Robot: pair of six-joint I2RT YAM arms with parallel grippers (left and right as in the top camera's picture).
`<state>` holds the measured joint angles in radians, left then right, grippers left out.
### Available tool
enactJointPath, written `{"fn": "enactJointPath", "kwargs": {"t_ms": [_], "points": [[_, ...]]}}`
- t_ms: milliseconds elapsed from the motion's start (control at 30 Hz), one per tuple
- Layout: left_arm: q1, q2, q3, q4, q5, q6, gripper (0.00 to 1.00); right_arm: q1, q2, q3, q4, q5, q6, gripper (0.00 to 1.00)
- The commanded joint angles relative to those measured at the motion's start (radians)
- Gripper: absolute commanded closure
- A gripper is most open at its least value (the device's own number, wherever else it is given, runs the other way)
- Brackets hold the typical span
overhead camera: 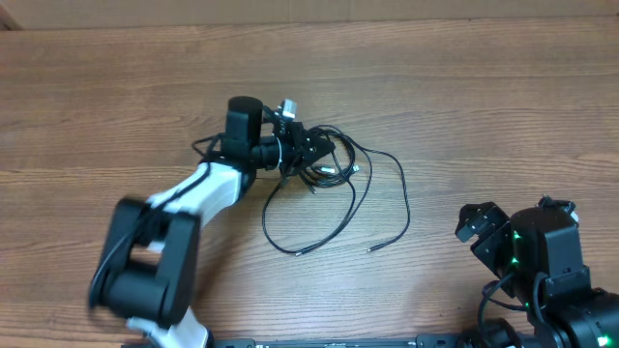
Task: Untangle cables
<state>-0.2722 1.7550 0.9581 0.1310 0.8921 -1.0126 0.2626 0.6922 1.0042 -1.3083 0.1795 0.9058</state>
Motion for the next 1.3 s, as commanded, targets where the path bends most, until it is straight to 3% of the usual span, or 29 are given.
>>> {"fn": "enactJointPath", "kwargs": {"t_ms": [0, 100, 200, 333, 467, 633, 767, 933, 1100, 1267], "points": [[0.004, -0.184, 0.006, -0.175, -0.214, 0.186, 0.96, -0.003, 0.012, 0.03, 0.005, -0.005, 0.003, 0.03], [0.003, -0.321, 0.006, -0.405, -0.352, 0.302, 0.96, -0.003, 0.025, 0.03, 0.006, -0.005, 0.003, 0.03], [0.003, -0.451, 0.006, -0.541, -0.394, 0.425, 0.96, -0.003, 0.04, 0.029, 0.023, -0.018, 0.004, 0.05], [0.003, -0.594, 0.006, -0.562, -0.355, 0.564, 0.96, -0.003, 0.084, 0.029, 0.093, -0.097, 0.003, 0.02], [0.003, -0.697, 0.006, -0.561, -0.35, 0.618, 0.96, -0.003, 0.153, 0.028, 0.174, -0.255, -0.042, 0.0], [0.003, -0.753, 0.006, -0.562, -0.348, 0.624, 0.96, 0.012, 0.284, 0.022, 0.314, -0.57, -0.18, 0.0], [0.003, -0.756, 0.006, -0.555, -0.306, 0.624, 0.96, 0.051, 0.418, 0.01, 0.391, -0.638, -0.167, 0.02], [0.003, -0.757, 0.006, -0.51, -0.22, 0.623, 0.96, 0.087, 0.6, 0.01, 0.468, -0.7, -0.064, 0.02], [0.003, -0.757, 0.006, -0.472, -0.127, 0.616, 0.96, 0.134, 0.755, 0.01, 0.66, -0.81, -0.043, 0.02], [0.003, -0.766, 0.006, -0.47, -0.087, 0.613, 0.96, 0.164, 0.866, 0.01, 0.809, -0.81, 0.122, 0.04]]}}
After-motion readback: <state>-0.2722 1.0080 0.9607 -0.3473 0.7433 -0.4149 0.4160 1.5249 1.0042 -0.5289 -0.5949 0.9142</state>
